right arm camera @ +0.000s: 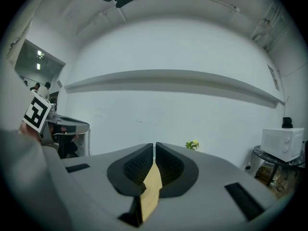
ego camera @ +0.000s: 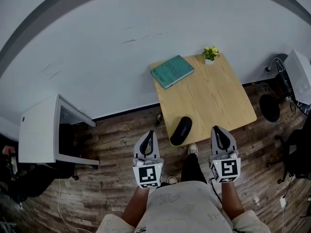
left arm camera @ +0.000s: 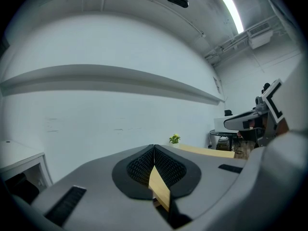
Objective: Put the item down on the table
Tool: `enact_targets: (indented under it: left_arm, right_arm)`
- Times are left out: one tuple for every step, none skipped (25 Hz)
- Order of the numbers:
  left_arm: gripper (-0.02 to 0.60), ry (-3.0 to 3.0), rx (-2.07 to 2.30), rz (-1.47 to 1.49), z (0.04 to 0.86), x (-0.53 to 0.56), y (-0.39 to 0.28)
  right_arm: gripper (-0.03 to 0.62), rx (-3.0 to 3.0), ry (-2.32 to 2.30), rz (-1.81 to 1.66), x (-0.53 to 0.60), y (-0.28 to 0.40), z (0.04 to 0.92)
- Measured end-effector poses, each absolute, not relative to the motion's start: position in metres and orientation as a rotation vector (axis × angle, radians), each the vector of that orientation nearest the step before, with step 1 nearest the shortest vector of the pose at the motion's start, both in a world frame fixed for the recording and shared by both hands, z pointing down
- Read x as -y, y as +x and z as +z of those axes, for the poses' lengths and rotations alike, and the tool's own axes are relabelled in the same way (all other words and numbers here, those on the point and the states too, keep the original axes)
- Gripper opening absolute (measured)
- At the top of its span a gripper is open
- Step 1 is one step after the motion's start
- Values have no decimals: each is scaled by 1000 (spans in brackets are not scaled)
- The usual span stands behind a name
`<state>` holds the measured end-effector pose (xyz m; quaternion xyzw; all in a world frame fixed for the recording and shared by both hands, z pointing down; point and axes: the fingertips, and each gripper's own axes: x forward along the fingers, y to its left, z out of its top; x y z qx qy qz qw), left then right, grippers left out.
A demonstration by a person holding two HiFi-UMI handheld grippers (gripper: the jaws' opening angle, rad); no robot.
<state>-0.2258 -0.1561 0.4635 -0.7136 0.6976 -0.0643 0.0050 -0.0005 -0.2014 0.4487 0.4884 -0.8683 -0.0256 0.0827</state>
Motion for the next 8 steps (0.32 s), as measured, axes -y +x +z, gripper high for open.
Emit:
enact_targets:
  left_arm:
    - [8,-2235,-2184,-201,464,156,-226]
    - [8,-2236,-2183,-201,464,156,-226]
    - [8,-2237,-2183,-201,464,157,-226]
    - [8,-2237,-2184,-201,464,157,-226]
    - [8,-2237,-2185,-201,464,156,-226]
    - [8,-2237,-2186,-200,464,156,-226]
    - [8,-2236,-2187,-199,464,156,-226]
    - [9,-2236,-2189,-198,465,156,-226]
  right_arm:
    - [17,2591,1461,-76,202,0,449]
    - [17,2588,1464,-76,202,0,449]
    - [17,2586,1465,-77,203,0,449]
    - [17,2585,1465,-78,203,0,449]
    - [17,2584,1465,-78,203,1,449]
    - [17,2583,1466,-78,203,1,449]
    - [17,2583,1467,-78,203,1,449]
    - [17,2583,1467,-78,203,1,449]
